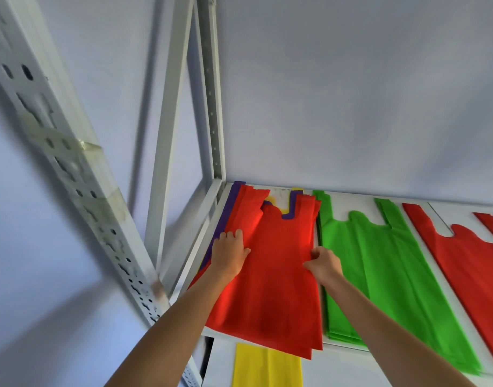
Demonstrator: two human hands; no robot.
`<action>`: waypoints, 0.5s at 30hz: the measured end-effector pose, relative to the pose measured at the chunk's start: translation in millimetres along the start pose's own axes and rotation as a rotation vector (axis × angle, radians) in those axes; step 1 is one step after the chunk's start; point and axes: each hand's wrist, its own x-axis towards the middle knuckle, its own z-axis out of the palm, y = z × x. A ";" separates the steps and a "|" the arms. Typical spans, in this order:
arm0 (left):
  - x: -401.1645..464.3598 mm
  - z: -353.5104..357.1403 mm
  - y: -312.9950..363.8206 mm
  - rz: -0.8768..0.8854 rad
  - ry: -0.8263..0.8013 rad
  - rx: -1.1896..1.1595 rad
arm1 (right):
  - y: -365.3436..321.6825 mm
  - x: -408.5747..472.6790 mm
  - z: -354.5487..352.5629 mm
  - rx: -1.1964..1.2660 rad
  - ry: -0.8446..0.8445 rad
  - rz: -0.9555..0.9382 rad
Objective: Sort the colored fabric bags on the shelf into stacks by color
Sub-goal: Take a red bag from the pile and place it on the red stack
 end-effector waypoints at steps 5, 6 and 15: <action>10.4 -11.6 -5.8 -0.151 -0.071 -0.390 | 0.5 -4.2 4.2 -0.014 0.115 -0.007; 14.1 -13.4 -8.7 -0.233 -0.088 -0.461 | -0.1 -4.5 4.2 -0.004 0.127 -0.014; 27.7 -20.4 -11.9 -0.398 -0.274 -0.328 | 10.4 3.7 8.0 0.470 -0.076 0.244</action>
